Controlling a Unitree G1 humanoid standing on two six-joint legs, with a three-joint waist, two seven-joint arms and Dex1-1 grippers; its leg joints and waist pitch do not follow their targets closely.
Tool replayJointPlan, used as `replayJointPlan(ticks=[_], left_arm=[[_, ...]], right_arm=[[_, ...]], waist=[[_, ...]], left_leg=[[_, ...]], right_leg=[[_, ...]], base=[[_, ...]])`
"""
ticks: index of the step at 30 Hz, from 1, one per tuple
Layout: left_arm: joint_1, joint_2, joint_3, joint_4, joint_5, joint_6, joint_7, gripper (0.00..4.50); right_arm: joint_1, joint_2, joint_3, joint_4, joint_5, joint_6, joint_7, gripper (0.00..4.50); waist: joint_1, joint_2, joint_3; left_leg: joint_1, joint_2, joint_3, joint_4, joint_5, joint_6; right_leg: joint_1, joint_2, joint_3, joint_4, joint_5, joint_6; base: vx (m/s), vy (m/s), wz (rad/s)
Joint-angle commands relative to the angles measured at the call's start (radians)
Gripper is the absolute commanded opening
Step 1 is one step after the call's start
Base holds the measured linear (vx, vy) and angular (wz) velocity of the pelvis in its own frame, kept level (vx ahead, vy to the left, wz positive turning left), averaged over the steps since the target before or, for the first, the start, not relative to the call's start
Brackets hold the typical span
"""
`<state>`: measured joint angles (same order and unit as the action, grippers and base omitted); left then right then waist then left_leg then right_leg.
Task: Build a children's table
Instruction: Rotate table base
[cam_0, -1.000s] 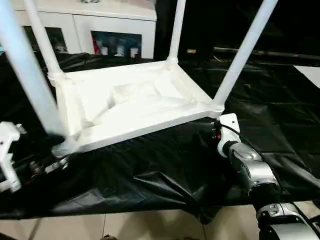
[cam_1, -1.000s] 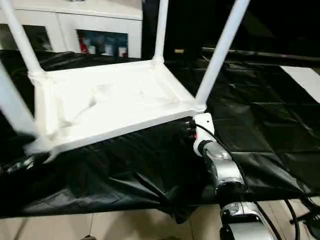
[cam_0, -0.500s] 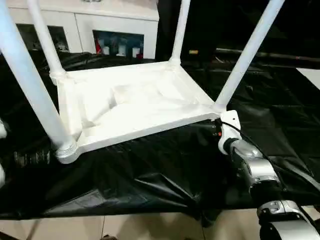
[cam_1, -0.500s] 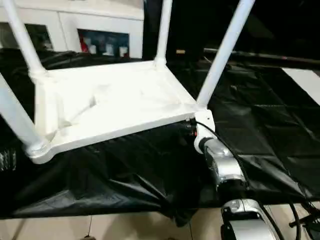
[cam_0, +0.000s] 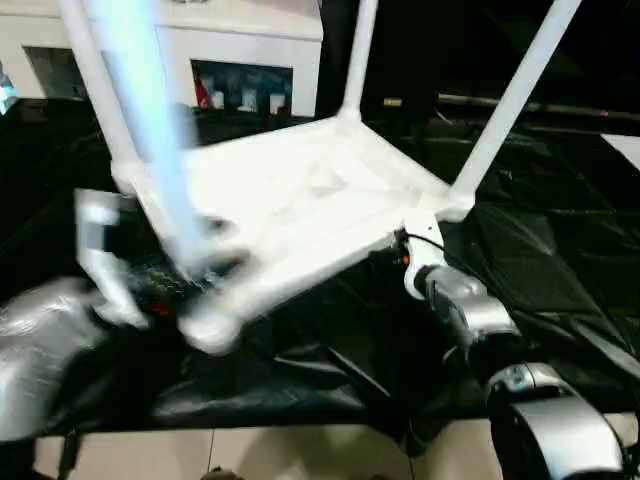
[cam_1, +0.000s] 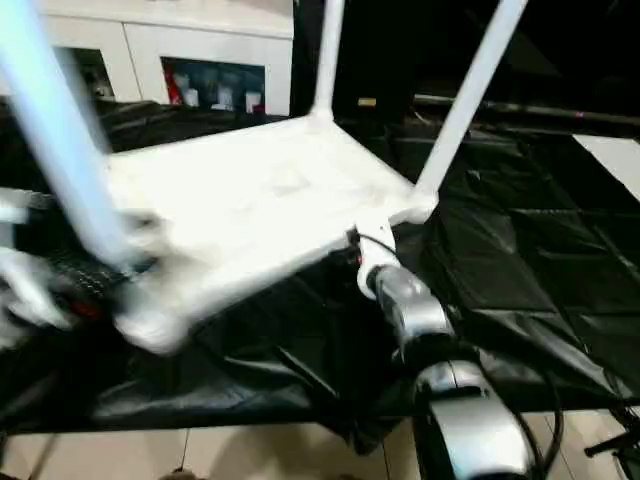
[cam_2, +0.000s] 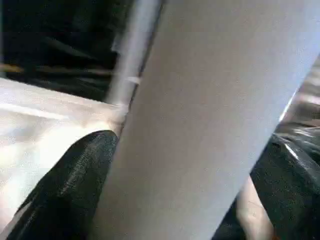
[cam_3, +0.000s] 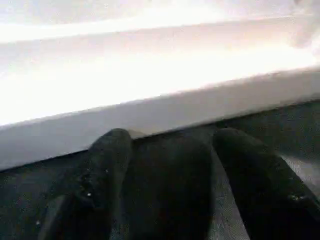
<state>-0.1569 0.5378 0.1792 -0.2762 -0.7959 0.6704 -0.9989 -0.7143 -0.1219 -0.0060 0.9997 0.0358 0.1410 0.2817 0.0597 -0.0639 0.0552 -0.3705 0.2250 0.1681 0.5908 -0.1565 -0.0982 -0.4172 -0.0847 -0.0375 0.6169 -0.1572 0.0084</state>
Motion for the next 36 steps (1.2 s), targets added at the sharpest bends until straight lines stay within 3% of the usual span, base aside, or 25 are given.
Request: replayJointPlan(ticks=[1, 3, 4, 6, 10, 11, 13, 15, 22, 29, 34, 36], left_arm=[[-0.005, -0.027, -0.097, -0.072, -0.024, 0.028, -0.023, 4.45], [-0.012, -0.041, -0.117, -0.078, -0.021, 0.031, -0.015, 4.45], [-0.045, -0.078, -0.163, -0.079, -0.015, 0.048, 0.016, 4.45], [-0.068, -0.101, -0.191, -0.069, 0.007, 0.05, 0.04, 4.45], [-0.145, -0.169, -0.277, -0.031, 0.059, 0.044, 0.078, 4.45], [-0.15, -0.174, -0.281, -0.028, 0.062, 0.042, 0.08, 4.45], [-0.161, -0.186, -0.291, -0.02, 0.068, 0.036, 0.082, 4.45], [-0.22, -0.249, -0.331, 0.038, 0.099, -0.001, 0.094, 4.45], [-0.282, -0.326, -0.379, 0.113, 0.147, -0.05, 0.108, 4.45], [-0.327, -0.43, -0.453, 0.217, 0.248, -0.131, 0.164, 4.45], [-0.333, -0.443, -0.463, 0.239, 0.272, -0.15, 0.178, 4.45], [-0.351, -0.46, -0.471, 0.301, 0.34, -0.219, 0.21, 4.45]], right_arm=[[-0.029, 0.016, 0.01, 0.024, -0.004, -0.018, 0.015, 3.14], [-0.04, 0.021, 0.011, 0.041, -0.006, -0.027, 0.02, 3.14], [-0.057, 0.038, 0.02, 0.067, -0.014, -0.046, 0.04, 3.14], [-0.06, 0.049, 0.027, 0.07, -0.016, -0.051, 0.052, 3.14], [-0.064, 0.084, 0.06, 0.08, -0.036, -0.074, 0.088, 3.14], [-0.065, 0.085, 0.061, 0.081, -0.037, -0.075, 0.089, 3.14], [-0.065, 0.089, 0.063, 0.083, -0.038, -0.076, 0.092, 3.14], [-0.071, 0.097, 0.064, 0.095, -0.043, -0.086, 0.095, 3.14], [-0.073, 0.099, 0.061, 0.106, -0.046, -0.098, 0.11, 3.14], [-0.075, 0.101, 0.055, 0.119, -0.044, -0.108, 0.141, 3.14], [-0.075, 0.101, 0.054, 0.121, -0.042, -0.11, 0.147, 3.14], [-0.076, 0.101, 0.049, 0.122, -0.038, -0.114, 0.15, 3.14]], waist=[[-0.001, 0.027, -0.066], [-0.008, 0.017, -0.065], [-0.012, 0.015, -0.066], [-0.017, 0.015, -0.062], [-0.024, 0.012, -0.061], [-0.024, 0.013, -0.061], [-0.026, 0.012, -0.064], [-0.025, 0.016, -0.064], [-0.024, 0.013, -0.069], [-0.023, 0.012, -0.068], [-0.023, 0.01, -0.069], [-0.022, 0.016, -0.068]], left_leg=[[0.017, -0.01, 0.014, -0.075, -0.377, -0.065], [0.008, -0.012, 0.015, -0.075, -0.364, -0.063], [0.006, -0.012, 0.014, -0.074, -0.354, -0.062], [0.01, -0.012, 0.015, -0.072, -0.382, -0.063], [0.002, -0.013, 0.011, -0.072, -0.385, -0.066], [0.006, -0.014, 0.012, -0.07, -0.387, -0.066], [0.004, -0.013, 0.01, -0.07, -0.38, -0.065], [0.011, -0.013, 0.014, -0.068, -0.378, -0.06], [0.005, -0.013, 0.016, -0.067, -0.335, -0.041], [0.006, -0.011, 0.015, -0.067, -0.358, -0.035], [0.004, -0.011, 0.014, -0.066, -0.351, -0.027], [0.007, -0.011, 0.014, -0.066, -0.356, -0.024]], right_leg=[[0.037, -0.017, 0.018, -0.057, -0.25, -0.181], [0.043, -0.018, 0.019, -0.059, -0.269, -0.171], [0.044, -0.02, 0.019, -0.06, -0.284, -0.164], [0.037, -0.018, 0.02, -0.067, -0.337, -0.151], [0.04, -0.021, 0.018, -0.071, -0.397, -0.123], [0.035, -0.021, 0.018, -0.074, -0.408, -0.118], [0.038, -0.021, 0.018, -0.072, -0.391, -0.124], [0.031, -0.017, 0.019, -0.073, -0.361, -0.134], [0.043, -0.018, 0.019, -0.066, -0.273, -0.167], [0.041, -0.019, 0.018, -0.073, -0.317, -0.157], [0.043, -0.02, 0.017, -0.071, -0.305, -0.165], [0.04, -0.018, 0.017, -0.074, -0.305, -0.166]], base=[[0.0, 0.0, 0.0], [0.0, 0.0, 0.0], [0.0, 0.0, 0.0], [0.0, 0.0, 0.0], [0.0, 0.0, 0.0], [0.0, 0.0, 0.0], [0.0, 0.0, 0.0], [0.0, 0.0, 0.0], [0.0, 0.0, 0.0], [0.0, 0.0, 0.0], [0.0, 0.0, 0.0], [0.0, 0.0, 0.0]])
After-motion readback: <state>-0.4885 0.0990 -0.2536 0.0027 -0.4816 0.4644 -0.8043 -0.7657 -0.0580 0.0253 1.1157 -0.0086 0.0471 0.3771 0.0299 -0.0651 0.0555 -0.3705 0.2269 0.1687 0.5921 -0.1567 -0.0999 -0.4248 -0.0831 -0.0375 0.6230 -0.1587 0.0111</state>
